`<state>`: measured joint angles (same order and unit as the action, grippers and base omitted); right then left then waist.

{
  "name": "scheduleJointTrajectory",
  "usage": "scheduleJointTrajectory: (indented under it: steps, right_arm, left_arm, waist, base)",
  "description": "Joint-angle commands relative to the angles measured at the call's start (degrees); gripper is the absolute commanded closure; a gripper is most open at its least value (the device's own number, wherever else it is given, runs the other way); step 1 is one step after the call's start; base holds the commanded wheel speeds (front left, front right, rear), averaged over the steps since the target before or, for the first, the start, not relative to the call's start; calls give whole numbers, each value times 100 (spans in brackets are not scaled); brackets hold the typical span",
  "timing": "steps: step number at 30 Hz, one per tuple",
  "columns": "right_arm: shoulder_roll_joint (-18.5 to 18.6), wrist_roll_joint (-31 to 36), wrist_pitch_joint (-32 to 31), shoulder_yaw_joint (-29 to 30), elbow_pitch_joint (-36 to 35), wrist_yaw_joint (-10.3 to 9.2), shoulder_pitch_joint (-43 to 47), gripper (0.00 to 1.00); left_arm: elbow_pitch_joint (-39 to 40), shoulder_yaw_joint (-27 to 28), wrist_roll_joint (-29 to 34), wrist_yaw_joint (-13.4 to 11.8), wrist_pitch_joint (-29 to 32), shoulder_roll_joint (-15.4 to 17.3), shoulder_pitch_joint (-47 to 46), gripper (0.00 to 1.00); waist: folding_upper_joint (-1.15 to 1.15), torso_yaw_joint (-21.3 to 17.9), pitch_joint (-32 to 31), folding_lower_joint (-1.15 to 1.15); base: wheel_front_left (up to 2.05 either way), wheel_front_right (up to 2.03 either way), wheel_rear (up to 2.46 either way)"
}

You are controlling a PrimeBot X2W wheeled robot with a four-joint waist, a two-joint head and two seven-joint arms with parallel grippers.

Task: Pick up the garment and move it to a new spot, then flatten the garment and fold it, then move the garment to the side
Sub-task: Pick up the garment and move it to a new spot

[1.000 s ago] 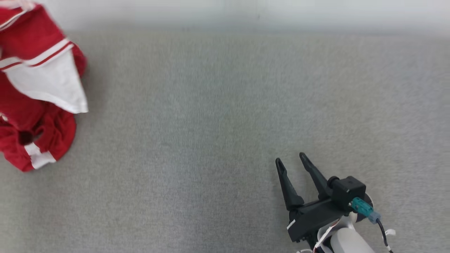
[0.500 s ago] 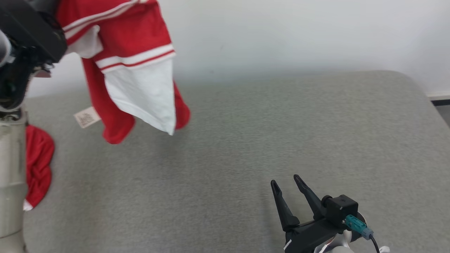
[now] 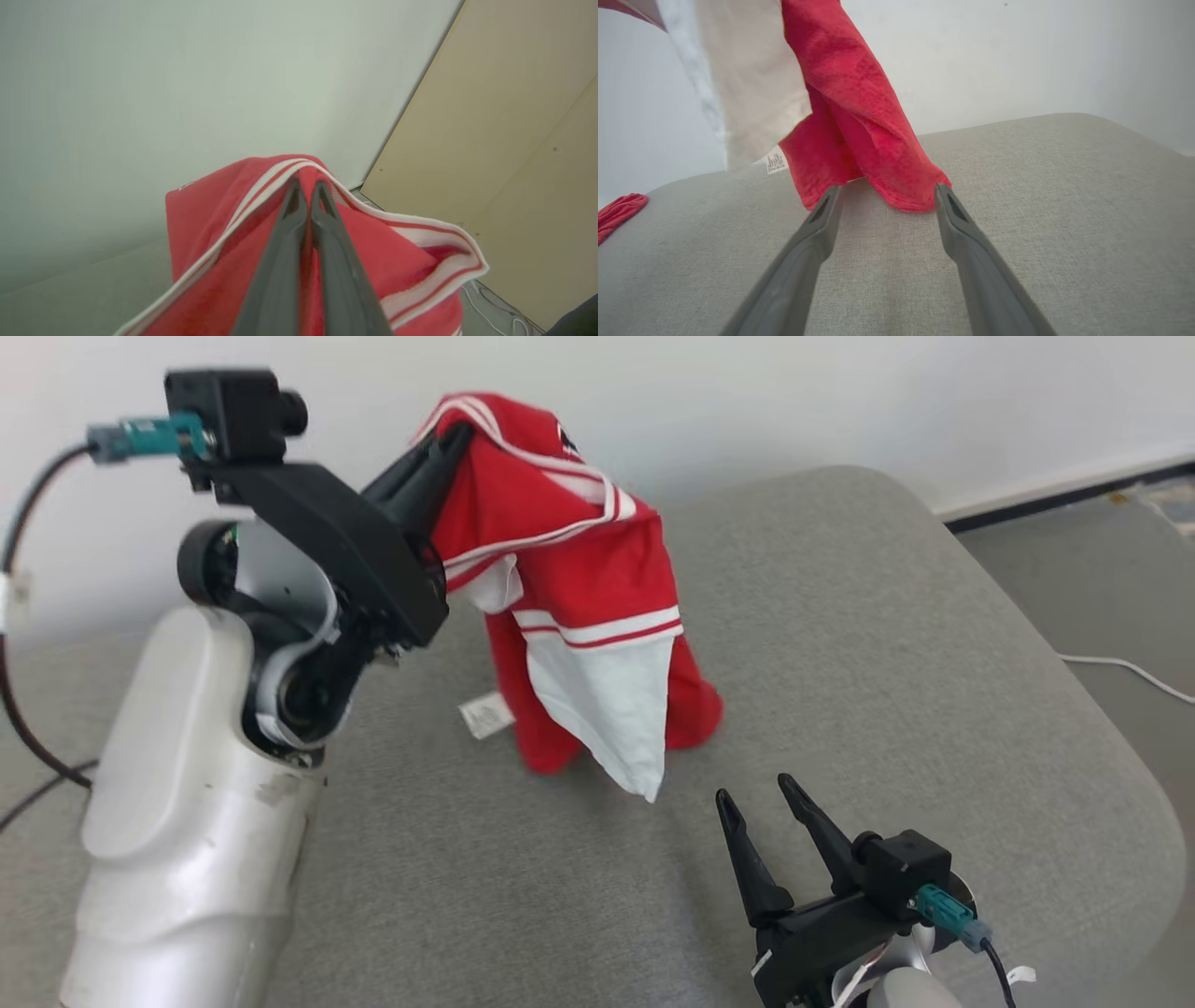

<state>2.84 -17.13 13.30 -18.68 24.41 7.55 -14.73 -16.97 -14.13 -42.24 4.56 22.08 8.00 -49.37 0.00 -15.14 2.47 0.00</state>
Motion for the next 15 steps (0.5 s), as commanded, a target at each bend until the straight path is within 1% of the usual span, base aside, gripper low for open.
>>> scheduleJointTrajectory:
  steps: [1,2,4,7,8,9,12,13,14,15]
  right_arm:
    - [8,-15,6,-6,-43,-12,-55,0]
    - [8,-18,4,-17,-39,-12,-55,0]
    - [8,-20,-5,-29,-41,-12,-55,0]
    - [8,-4,-22,-17,-59,-13,-73,0]
    - [8,18,-32,-14,-62,-13,-75,0]
    - [8,18,-32,-14,-62,-13,-75,0]
    - [7,31,-50,-50,-74,-13,-69,0]
    - [8,26,-54,-46,-83,-12,-63,0]
    - [8,19,-56,-57,-86,-12,-54,0]
    - [8,20,-59,-50,-81,-13,-37,0]
  left_arm:
    - [-178,-92,269,13,-289,59,197,100]
    - [-318,-193,413,29,-454,83,306,100]
    - [-645,-264,596,-37,-799,15,503,100]
    - [-1168,-455,999,-126,-1244,100,671,100]
    - [-1360,-515,1055,-148,-1351,90,740,100]
    - [-1360,-515,1055,-148,-1351,90,740,100]
    - [-1855,-603,1234,-186,-1669,97,867,100]
    - [-2004,-647,1290,-190,-1747,104,900,98]
    - [-2148,-661,1320,-198,-1829,109,925,68]
    - [-2259,-677,1328,-190,-1924,92,935,0]
  waist:
    - [0,-306,295,0]
    - [0,-327,322,0]
    - [0,-348,365,0]
    - [0,-343,428,0]
    - [0,-328,447,0]
    - [0,-328,447,0]
    - [0,-271,487,0]
    - [0,-243,493,0]
    - [0,-217,489,0]
    - [0,-177,483,0]
  base:
    - [0,0,0]
    - [0,0,0]
    - [0,0,0]
    - [0,0,0]
    - [0,0,0]
    - [0,0,0]
    - [0,0,0]
    - [0,0,0]
    - [0,0,0]
    - [0,0,0]
